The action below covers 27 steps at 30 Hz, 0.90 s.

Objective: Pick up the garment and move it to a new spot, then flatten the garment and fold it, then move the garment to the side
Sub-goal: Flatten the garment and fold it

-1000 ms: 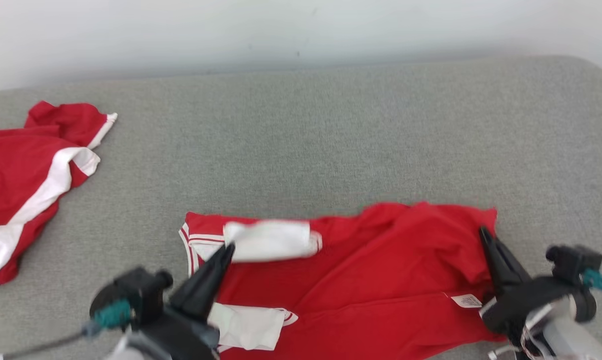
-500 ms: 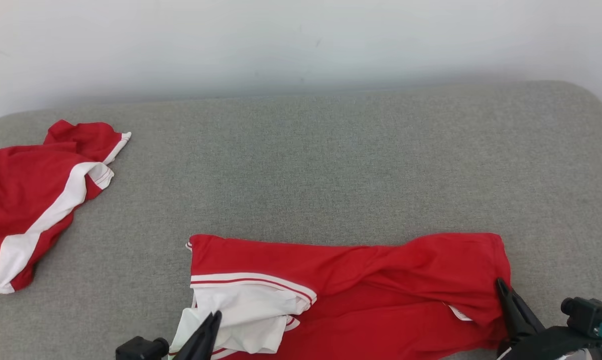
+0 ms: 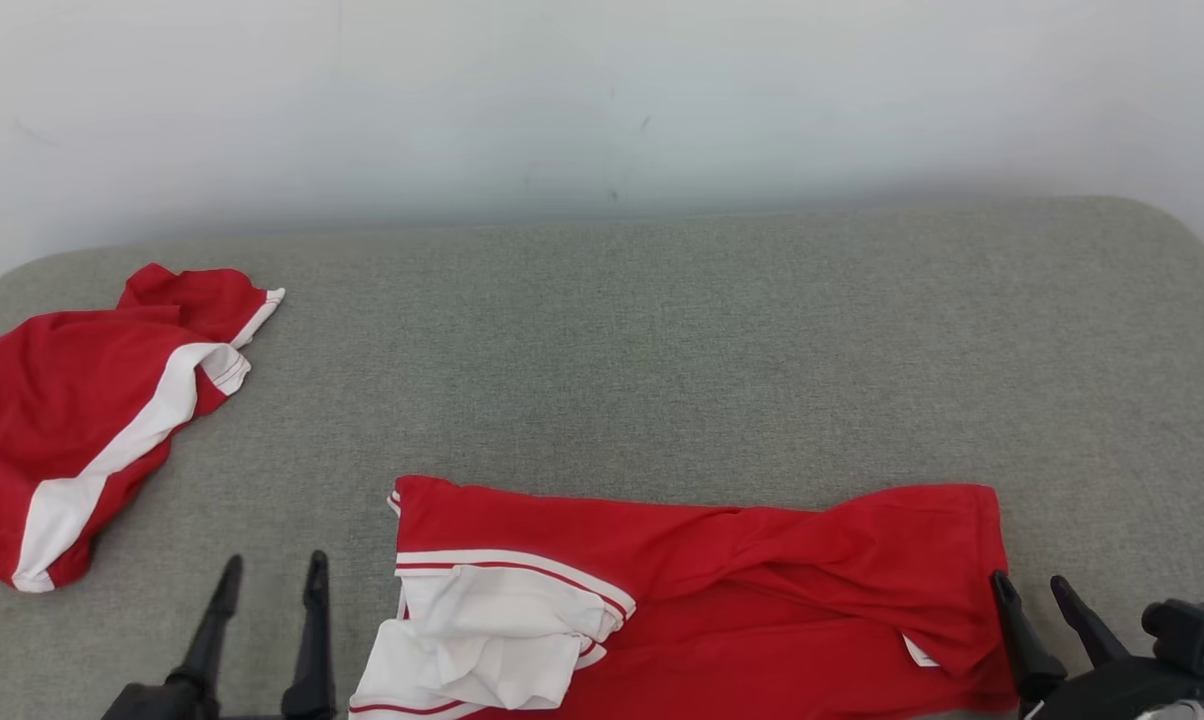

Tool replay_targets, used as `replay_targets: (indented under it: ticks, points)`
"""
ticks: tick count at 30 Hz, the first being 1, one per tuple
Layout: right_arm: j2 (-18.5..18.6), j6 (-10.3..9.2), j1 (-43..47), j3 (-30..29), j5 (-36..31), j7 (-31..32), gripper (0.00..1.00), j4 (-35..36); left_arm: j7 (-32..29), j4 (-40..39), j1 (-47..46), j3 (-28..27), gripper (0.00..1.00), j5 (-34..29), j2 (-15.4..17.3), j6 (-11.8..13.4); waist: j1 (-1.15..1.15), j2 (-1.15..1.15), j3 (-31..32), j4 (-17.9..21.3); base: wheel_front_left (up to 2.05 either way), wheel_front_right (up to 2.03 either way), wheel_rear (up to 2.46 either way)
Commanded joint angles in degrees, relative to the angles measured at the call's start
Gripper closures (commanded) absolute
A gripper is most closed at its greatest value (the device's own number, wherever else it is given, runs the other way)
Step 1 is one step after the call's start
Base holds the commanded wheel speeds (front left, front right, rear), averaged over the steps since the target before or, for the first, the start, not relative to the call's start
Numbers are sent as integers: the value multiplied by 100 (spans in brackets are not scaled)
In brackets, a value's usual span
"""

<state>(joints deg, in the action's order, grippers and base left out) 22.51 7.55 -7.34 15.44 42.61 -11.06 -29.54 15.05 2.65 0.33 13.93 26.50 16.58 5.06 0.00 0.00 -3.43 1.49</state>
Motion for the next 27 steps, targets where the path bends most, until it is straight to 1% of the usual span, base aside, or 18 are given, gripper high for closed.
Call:
replay_targets:
  ticks: [1, 3, 5, 11, 17, 18, 20, 23, 27]
  points:
    - [-12, -14, -104, 5, -44, 20, 0, -38, 17, -60, 100, -91, 0, -195, -36, -9, 0, 0, 14, -17, 0, 0, 0]
    - [-43, -14, -179, 32, -73, 139, 0, -235, 17, -148, 242, -362, 0, -552, -186, -94, 0, 0, 32, -39, 0, 0, 0]
    - [-80, -14, -263, 50, -88, 202, 0, -440, 17, -197, 350, -652, 0, -754, -372, -200, 0, 0, 55, -80, 0, 0, 0]
    - [-218, -14, -474, 188, -8, 325, 0, -1036, 17, -201, 568, -1310, 0, -1328, -746, -570, 0, 0, 103, -184, 0, 0, 0]
    - [-388, -14, -643, 357, 20, 433, 0, -1655, 17, -124, 801, -1631, 0, -1707, -1061, -867, 0, 0, 158, -249, 0, 0, 0]
    - [-413, -14, -645, 399, 32, 463, 36, -1724, 17, -110, 818, -1690, 0, -1722, -1104, -875, 0, 0, 167, -257, 0, 0, 0]
    - [-476, -14, -674, 474, 92, 446, 100, -1791, 17, -89, 826, -1796, 0, -1759, -1175, -934, 0, 0, 177, -266, 0, 0, 0]
    - [-468, -14, -771, 559, 164, 318, 100, -1788, 18, -60, 788, -1953, 0, -1792, -1235, -1012, 0, 0, 192, -261, 0, 0, 0]
    - [-164, -14, -975, 482, 251, 109, 100, -1896, 18, -72, 755, -2098, 0, -1837, -1310, -1080, 0, 0, 241, -233, 0, 0, 0]
